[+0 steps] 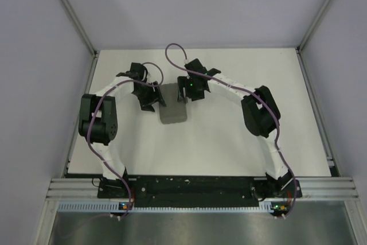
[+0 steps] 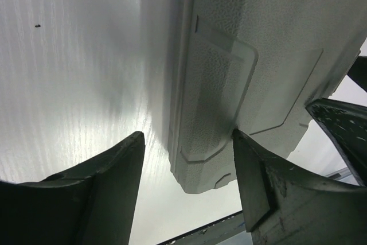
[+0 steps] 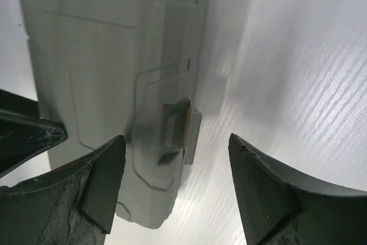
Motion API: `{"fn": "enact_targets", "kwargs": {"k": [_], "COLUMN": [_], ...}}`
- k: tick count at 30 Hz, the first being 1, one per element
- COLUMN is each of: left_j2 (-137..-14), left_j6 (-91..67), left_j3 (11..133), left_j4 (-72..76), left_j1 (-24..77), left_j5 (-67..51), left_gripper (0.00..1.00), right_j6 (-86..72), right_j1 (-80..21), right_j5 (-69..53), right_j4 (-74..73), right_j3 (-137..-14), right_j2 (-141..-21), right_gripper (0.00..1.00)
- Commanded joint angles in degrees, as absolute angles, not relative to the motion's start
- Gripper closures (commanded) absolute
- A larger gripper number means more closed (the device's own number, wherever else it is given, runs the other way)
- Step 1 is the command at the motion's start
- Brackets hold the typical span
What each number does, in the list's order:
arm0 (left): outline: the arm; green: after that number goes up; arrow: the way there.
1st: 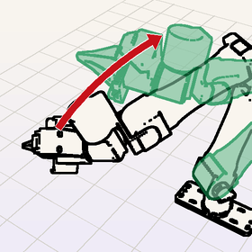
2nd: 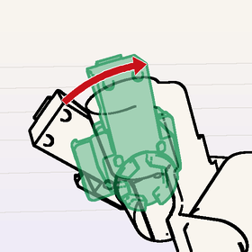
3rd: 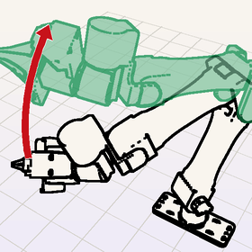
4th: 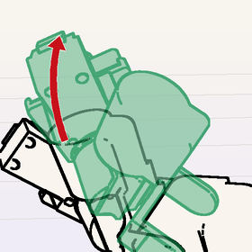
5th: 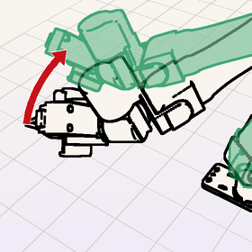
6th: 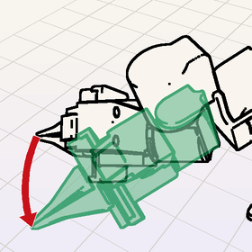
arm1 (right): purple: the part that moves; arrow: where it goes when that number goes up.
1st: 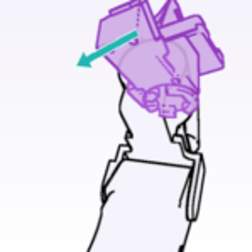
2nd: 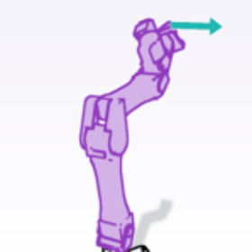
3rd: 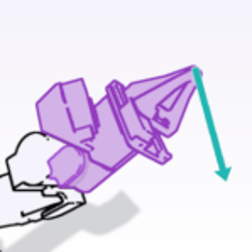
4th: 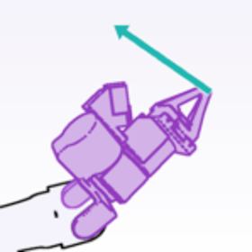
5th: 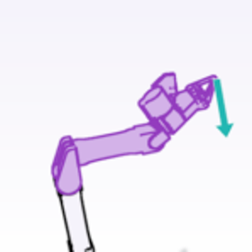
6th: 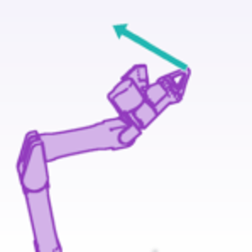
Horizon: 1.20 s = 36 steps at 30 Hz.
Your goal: Pack the tool kit
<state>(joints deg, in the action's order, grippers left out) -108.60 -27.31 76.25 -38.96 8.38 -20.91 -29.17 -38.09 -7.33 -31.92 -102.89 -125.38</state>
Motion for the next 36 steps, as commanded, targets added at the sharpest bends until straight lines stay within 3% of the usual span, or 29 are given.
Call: {"fn": "enact_targets", "kwargs": {"k": [1, 4, 9, 17, 26, 36], "left_j2": [-110.9, -110.7, -110.9, -112.5, -112.9, -112.8], "left_j6": [-27.2, -27.0, -26.7, -26.3, -26.1, -26.2], "left_j3": [75.1, 75.3, 76.0, 77.0, 77.4, 78.4], "left_j4": [-42.8, -43.0, -42.0, -41.8, -41.3, -41.3], "left_j1": [9.8, 9.8, 10.0, 10.2, 10.7, 11.2], "left_j5": [-12.1, -11.1, -13.9, -17.1, -19.2, -20.1], "left_gripper": [0.35, 0.36, 0.40, 0.45, 0.48, 0.48], "right_j6": [-29.0, -29.1, -29.8, -30.8, -31.3, -32.1], "right_j1": [-38.7, -38.7, -38.9, -40.1, -40.9, -41.3], "right_j5": [-5.5, -5.4, -6.4, -6.4, -5.2, -2.8], "right_j4": [-32.2, -32.6, -32.9, -33.1, -37.1, -38.8], "right_j3": [-105.9, -105.9, -104.0, -102.3, -103.8, -107.3], "right_j2": [-126.5, -127.6, -128.6, -129.3, -132.0, -131.4], "right_gripper": [0.29, 0.31, 0.48, 0.66, 0.98, 1.00]}}
